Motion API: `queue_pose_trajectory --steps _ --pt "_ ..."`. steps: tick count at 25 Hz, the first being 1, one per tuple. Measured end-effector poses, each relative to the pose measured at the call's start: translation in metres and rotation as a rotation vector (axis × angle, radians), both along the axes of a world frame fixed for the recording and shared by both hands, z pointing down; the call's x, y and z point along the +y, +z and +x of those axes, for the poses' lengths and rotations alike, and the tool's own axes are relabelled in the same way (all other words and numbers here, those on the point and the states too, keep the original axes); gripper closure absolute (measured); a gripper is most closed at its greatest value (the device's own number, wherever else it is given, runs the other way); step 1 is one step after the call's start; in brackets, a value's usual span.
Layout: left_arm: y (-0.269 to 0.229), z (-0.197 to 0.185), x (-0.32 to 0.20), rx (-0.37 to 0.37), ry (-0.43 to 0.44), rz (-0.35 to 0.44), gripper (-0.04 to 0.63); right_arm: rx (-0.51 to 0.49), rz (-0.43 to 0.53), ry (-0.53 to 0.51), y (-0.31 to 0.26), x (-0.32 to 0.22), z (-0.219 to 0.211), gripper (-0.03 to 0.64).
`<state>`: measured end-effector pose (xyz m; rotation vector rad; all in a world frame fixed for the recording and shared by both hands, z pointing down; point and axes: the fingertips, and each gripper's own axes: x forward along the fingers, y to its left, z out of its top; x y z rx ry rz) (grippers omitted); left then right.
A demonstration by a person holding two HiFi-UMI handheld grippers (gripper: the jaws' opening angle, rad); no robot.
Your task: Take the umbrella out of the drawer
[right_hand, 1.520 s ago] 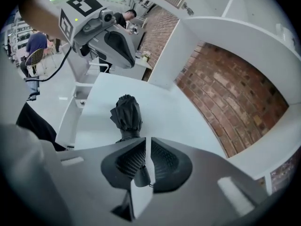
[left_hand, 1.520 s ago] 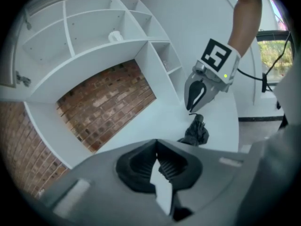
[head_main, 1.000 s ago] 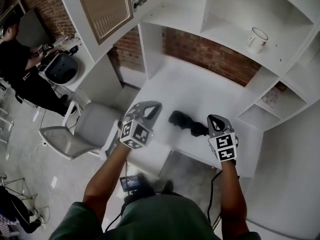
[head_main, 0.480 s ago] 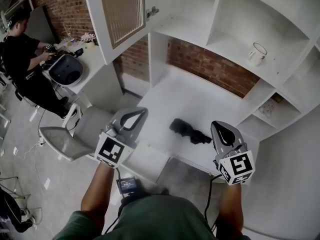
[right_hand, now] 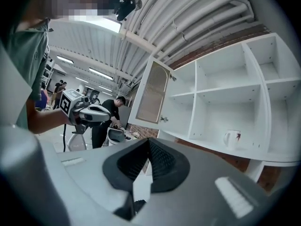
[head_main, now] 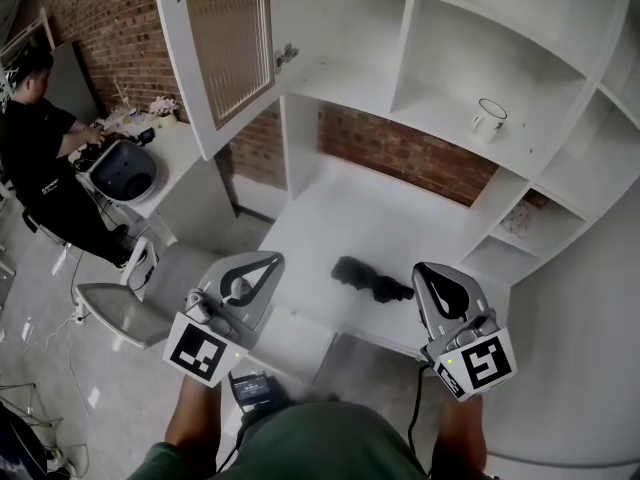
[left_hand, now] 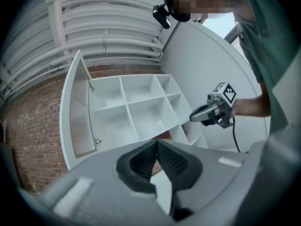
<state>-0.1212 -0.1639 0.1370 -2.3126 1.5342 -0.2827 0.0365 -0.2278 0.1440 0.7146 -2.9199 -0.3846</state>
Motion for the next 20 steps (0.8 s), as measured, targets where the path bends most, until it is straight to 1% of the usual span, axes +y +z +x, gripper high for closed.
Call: queue_pose_trajectory --steps 2,7,20 --pt "-0.001 0.0 0.004 0.033 0.008 -0.004 0.592 0.005 0.002 0.003 0.001 0.005 0.001 0.612" --pt "0.002 -0.006 0.013 0.053 0.002 -0.008 0.592 0.034 -0.008 0.013 0.007 0.018 0.0 0.614" --pt "0.009 -0.012 0.033 0.056 0.001 -0.023 0.592 0.046 -0.021 0.032 0.008 0.036 -0.001 0.614"
